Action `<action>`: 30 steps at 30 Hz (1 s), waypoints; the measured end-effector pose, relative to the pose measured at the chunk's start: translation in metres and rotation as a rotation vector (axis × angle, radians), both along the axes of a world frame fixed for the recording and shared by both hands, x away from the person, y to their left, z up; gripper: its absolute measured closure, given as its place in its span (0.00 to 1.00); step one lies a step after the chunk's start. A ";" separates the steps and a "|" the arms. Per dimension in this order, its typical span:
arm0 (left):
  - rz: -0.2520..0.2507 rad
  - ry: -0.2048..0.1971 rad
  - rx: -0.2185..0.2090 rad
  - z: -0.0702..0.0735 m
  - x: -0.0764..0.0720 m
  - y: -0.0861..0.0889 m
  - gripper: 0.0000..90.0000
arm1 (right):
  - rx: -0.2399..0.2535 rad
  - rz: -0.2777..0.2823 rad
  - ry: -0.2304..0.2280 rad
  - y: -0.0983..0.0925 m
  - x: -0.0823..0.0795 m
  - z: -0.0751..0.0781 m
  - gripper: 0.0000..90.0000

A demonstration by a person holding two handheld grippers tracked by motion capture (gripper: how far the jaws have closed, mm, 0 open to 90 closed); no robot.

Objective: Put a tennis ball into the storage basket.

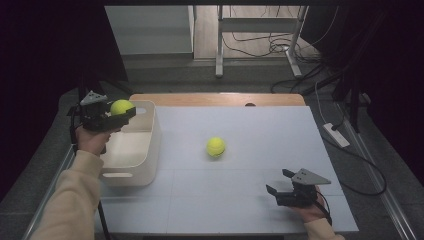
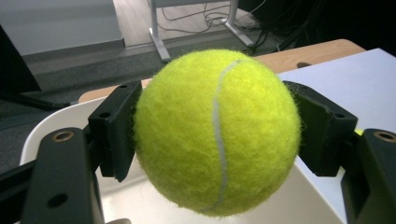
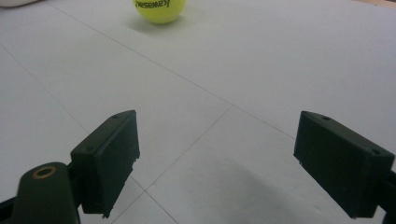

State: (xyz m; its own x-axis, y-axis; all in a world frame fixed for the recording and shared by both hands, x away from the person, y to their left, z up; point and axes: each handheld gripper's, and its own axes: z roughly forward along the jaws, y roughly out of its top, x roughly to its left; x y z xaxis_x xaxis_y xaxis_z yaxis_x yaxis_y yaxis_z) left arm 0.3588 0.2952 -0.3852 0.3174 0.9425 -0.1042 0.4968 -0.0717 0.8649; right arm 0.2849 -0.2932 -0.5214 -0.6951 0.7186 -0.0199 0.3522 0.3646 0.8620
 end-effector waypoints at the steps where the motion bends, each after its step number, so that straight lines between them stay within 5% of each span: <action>1: 0.000 0.000 0.000 0.000 0.000 0.000 0.29 | 0.000 0.000 0.000 0.000 0.000 0.000 0.16; 30: 0.064 0.090 -0.012 -0.016 0.019 0.014 0.29 | -0.010 0.002 0.004 0.001 0.000 -0.001 0.16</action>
